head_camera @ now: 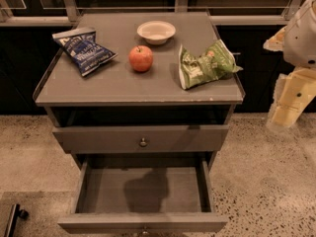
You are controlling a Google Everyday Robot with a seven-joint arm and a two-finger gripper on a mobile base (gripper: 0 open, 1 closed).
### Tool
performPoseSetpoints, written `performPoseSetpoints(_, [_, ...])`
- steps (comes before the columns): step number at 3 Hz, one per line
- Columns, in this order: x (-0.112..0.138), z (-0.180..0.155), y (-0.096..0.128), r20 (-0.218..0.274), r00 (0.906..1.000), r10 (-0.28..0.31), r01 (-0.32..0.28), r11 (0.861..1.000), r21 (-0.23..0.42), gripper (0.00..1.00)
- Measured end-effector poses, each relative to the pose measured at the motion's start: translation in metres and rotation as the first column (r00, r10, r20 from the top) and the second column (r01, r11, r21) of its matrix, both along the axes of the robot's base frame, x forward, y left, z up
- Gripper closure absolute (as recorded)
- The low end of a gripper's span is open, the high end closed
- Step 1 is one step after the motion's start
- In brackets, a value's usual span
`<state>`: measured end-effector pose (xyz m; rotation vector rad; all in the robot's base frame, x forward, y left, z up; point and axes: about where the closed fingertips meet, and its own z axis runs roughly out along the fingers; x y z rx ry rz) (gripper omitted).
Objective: Place green jalapeno chip bag into middle drawer
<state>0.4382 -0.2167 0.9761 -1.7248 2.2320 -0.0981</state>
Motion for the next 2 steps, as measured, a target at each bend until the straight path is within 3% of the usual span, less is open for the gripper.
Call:
performPoseSetpoints(1, [0.012, 0.0, -0.001, 0.015, 0.9998, 0.012, -0.013, 1.0, 0.012, 0.0])
performPoseSetpoints(2, [0.043, -0.005, -0.007, 0.04, 0.9988, 0.029, -0.032, 0.997, 0.064, 0.0])
